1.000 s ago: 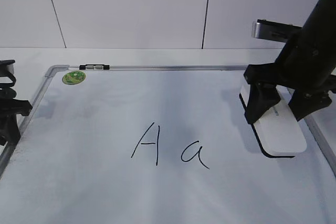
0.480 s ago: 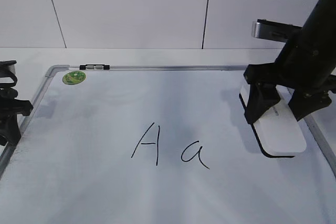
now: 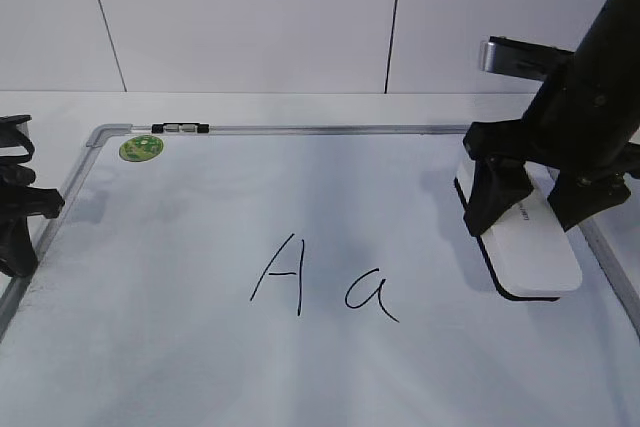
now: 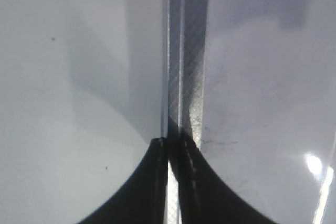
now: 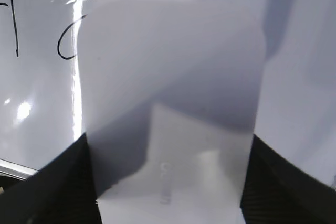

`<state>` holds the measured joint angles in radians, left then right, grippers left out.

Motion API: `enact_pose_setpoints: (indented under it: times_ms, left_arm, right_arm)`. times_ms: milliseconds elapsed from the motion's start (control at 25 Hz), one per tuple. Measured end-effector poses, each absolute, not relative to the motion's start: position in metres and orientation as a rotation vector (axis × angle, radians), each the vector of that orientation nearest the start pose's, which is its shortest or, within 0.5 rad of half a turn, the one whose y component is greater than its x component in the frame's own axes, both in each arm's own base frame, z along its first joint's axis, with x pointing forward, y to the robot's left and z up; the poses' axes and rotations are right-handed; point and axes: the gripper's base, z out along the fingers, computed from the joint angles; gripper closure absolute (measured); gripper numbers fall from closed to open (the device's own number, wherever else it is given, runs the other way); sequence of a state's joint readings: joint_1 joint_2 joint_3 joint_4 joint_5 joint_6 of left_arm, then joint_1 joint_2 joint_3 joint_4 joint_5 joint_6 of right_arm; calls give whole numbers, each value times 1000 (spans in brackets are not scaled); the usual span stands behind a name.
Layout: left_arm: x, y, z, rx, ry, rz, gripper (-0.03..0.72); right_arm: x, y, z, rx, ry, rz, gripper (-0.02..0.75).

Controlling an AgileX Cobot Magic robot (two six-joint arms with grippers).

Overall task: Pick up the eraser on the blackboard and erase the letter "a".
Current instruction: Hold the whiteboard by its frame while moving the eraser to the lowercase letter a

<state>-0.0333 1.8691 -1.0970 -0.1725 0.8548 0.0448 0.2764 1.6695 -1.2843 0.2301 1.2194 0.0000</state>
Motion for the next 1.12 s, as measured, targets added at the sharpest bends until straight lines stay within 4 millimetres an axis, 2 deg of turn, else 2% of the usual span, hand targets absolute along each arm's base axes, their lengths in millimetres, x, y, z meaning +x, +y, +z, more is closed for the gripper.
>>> enact_pose_setpoints:
  times_ms: [320,440,680,880,1120]
  left_arm:
    - [331,-23,150,-55,3103,-205,673]
    - [331,-23,150,-55,3103,-205,673]
    - [331,-23,150,-55,3103,-205,673]
    - [331,-23,150,-55,3103,-205,673]
    - [331,-23,150,-55,3103,-205,672]
  right_arm:
    - [301,106,258,-312,3088,349,202]
    - [303,109,250,-346,3109,313,202]
    - [297,136,239,-505,3123,188,202]
    - [293,160,235,-608,3113,158,202]
    - [296,170,215,-645,3165,133,202]
